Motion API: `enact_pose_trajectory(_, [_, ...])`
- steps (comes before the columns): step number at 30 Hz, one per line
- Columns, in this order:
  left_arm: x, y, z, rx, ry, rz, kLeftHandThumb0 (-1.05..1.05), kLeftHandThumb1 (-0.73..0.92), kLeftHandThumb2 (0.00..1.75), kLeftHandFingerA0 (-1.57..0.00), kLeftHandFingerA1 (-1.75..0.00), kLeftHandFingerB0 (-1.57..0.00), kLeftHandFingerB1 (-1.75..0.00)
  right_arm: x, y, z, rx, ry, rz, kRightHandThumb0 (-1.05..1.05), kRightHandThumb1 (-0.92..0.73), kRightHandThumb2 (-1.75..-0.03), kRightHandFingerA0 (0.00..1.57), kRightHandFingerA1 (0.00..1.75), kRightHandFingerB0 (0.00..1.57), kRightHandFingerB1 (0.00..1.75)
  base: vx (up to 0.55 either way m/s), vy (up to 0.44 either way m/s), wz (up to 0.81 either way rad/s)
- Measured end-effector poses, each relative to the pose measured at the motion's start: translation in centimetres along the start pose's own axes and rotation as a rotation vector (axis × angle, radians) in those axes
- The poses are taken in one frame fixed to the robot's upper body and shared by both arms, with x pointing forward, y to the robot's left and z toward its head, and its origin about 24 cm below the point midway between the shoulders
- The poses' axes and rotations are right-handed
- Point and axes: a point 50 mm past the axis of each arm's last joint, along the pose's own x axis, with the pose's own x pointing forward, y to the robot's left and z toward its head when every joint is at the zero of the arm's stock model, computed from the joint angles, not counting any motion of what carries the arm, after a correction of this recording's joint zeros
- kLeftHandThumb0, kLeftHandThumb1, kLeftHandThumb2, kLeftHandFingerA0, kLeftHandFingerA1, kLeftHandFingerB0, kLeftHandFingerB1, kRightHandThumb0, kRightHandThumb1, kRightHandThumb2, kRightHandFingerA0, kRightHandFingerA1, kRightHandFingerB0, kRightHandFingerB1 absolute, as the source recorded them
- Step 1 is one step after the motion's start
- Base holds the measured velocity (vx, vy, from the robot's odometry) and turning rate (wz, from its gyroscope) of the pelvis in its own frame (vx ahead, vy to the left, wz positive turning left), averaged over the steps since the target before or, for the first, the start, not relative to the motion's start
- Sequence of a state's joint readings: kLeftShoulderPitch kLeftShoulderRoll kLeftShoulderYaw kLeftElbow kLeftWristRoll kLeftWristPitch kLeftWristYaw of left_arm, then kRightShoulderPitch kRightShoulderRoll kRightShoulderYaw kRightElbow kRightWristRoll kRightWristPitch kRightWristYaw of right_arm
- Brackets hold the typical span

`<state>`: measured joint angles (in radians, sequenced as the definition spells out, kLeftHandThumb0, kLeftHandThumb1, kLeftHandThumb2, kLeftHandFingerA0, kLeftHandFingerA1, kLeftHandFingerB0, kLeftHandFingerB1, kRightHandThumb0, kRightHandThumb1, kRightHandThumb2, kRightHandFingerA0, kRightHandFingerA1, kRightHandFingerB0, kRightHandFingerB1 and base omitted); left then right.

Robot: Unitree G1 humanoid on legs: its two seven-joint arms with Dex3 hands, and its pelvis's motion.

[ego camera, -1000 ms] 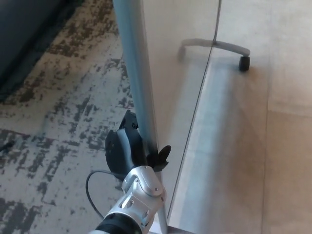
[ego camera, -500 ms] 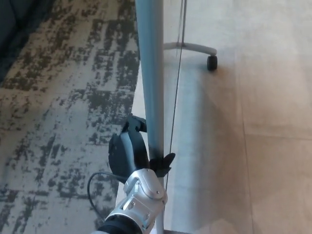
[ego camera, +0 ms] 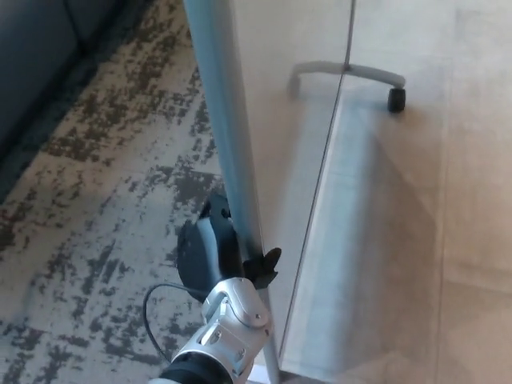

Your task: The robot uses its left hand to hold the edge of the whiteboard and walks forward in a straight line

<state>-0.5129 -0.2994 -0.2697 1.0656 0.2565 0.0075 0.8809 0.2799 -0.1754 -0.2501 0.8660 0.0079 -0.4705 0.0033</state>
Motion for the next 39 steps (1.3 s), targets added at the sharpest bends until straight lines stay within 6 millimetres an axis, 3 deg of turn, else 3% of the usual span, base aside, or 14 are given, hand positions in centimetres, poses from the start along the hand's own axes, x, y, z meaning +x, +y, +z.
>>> enact_pose_trajectory(2, [-0.03,-0.03,0.03,0.002,-0.003,-0.002,-0.09,0.64,0.81,-0.75,-1.75,-0.62,-1.72,0.04,0.01,0.07,0.0,-0.004,-0.001,-0.43,-0.58,-0.58,0.45,0.43,0.62,0.41,0.34,0.01,-0.14])
enact_pose_trajectory(3, [-0.04,-0.05,0.05,0.002,-0.005,-0.003,-0.11,0.53,0.98,-1.12,-1.41,-1.0,-1.33,0.03,0.0,0.06,-0.001,-0.003,-0.002,-0.44,-0.59,-0.58,0.44,0.42,0.61,0.4,0.32,0.064,-0.22])
enact_pose_trajectory(11, [-0.1,-0.2,0.09,0.013,-0.015,-0.021,-0.14,0.54,0.96,-1.1,-1.38,-0.99,-1.31,0.04,0.39,0.17,0.001,-0.016,0.0,-0.43,-0.59,-0.58,0.42,0.41,0.62,0.41,0.41,0.163,-0.29])
enact_pose_trajectory(20, [0.24,0.11,0.4,0.005,-0.024,-0.002,-0.11,0.53,0.94,-1.11,-1.39,-1.01,-1.32,-0.23,0.67,-0.14,-0.001,-0.009,0.007,-0.42,-0.6,-0.58,0.4,0.4,0.62,0.4,0.41,0.139,0.21])
enact_pose_trajectory(28, [0.62,0.56,-0.17,0.022,0.019,0.03,-0.11,0.54,0.92,-1.12,-1.4,-1.0,-1.31,0.26,0.4,0.51,-0.013,-0.035,0.001,-0.44,-0.6,-0.58,0.43,0.41,0.62,0.4,0.17,-0.246,0.22])
enact_pose_trajectory(39, [0.41,0.25,0.08,0.036,-0.006,0.006,-0.14,0.52,0.99,-1.11,-1.36,-1.04,-1.31,0.05,0.48,0.11,-0.018,-0.021,-0.004,-0.42,-0.6,-0.58,0.43,0.43,0.62,0.41,0.14,0.076,-0.1])
